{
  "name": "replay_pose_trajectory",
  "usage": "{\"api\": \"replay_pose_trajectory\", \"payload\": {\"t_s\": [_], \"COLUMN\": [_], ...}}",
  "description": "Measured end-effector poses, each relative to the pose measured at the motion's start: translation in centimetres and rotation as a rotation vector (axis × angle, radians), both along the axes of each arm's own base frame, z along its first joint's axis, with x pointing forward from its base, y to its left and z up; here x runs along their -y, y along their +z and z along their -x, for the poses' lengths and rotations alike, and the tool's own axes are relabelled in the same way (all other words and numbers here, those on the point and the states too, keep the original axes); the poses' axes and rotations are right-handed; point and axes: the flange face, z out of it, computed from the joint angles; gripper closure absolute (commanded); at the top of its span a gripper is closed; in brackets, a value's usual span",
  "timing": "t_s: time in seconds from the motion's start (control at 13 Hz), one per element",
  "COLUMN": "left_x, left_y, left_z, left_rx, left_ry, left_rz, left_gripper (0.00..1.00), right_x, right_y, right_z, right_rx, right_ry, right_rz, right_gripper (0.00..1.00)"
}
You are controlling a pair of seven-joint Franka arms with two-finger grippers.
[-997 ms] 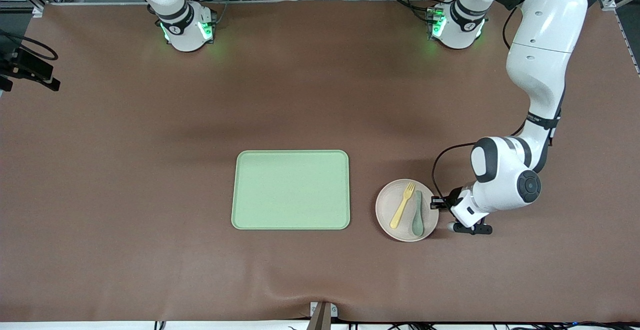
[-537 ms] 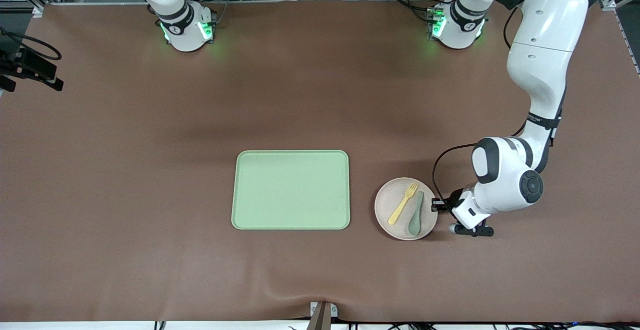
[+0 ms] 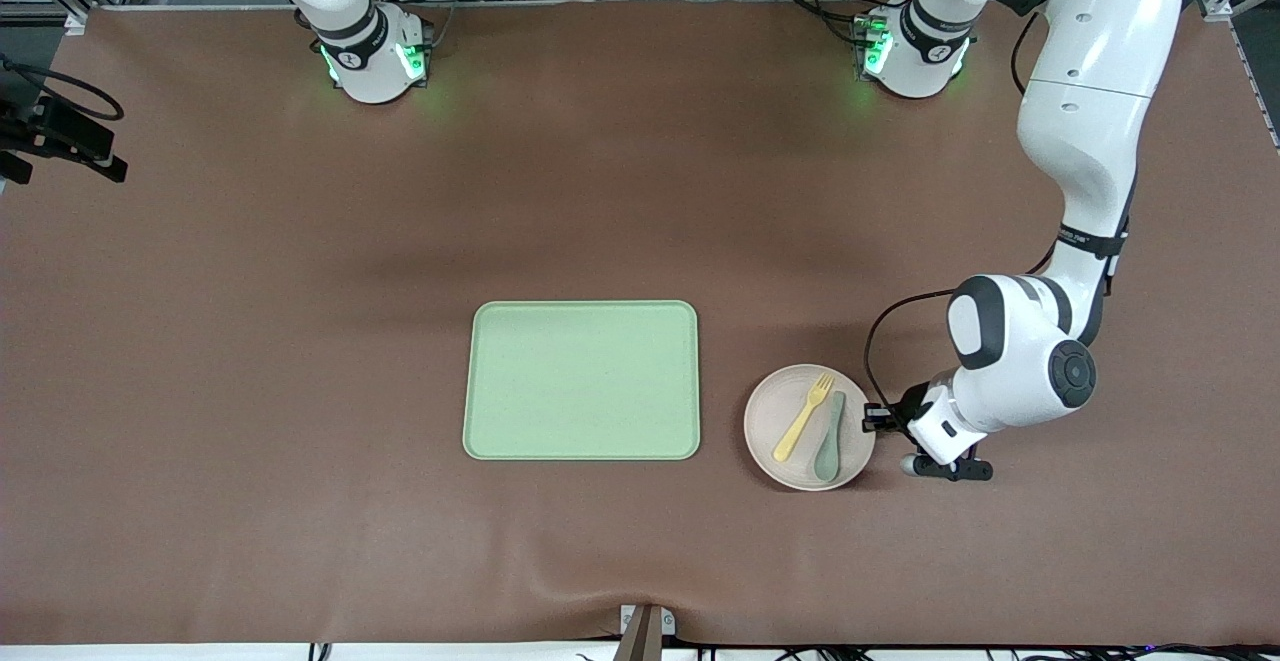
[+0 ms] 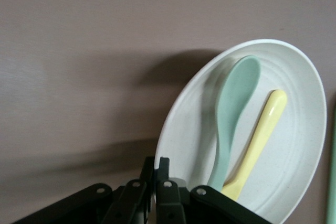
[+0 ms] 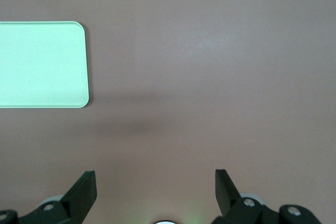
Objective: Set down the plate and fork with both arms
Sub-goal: 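Slide the plate with the left gripper onto the green tray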
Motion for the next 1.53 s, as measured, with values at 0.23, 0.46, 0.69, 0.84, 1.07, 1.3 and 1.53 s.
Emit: {"api": "replay_pose_trajectory", "payload": {"t_s": [0.23, 0.46, 0.69, 0.84, 1.07, 1.3, 1.53], "left_x": [1.3, 3.4, 6.8, 9.9, 13.6, 16.3, 19.4], "left_y": [0.2, 2.0, 3.5, 3.6, 3.9, 4.1, 3.5], "left_z": [0.3, 0.5, 1.1, 2.1, 3.2, 4.0, 5.1], "left_rx": [-0.037, -0.06, -0.083, -0.118, -0.15, -0.139, -0.122], "left_ry": [0.054, 0.117, 0.158, 0.192, 0.24, 0.276, 0.3], "left_rz": [0.061, 0.085, 0.101, 0.099, 0.094, 0.096, 0.095], "left_gripper": [1.0, 1.0, 1.0, 1.0, 1.0, 1.0, 1.0], "right_x": [0.0, 0.0, 0.0, 0.0, -0.1, -0.1, -0.1], "right_y": [0.0, 0.0, 0.0, 0.0, 0.0, -0.2, -0.5], "right_z": [0.0, 0.0, 0.0, 0.0, 0.0, -0.1, -0.3], "right_rx": [0.0, 0.0, 0.0, 0.0, -0.001, -0.005, -0.01], "right_ry": [0.0, 0.0, 0.0, 0.001, 0.001, 0.001, 0.002], "right_rz": [0.0, 0.0, 0.0, 0.0, 0.0, 0.0, 0.0], "right_gripper": [0.0, 0.0, 0.0, 0.0, 0.0, 0.0, 0.0]}}
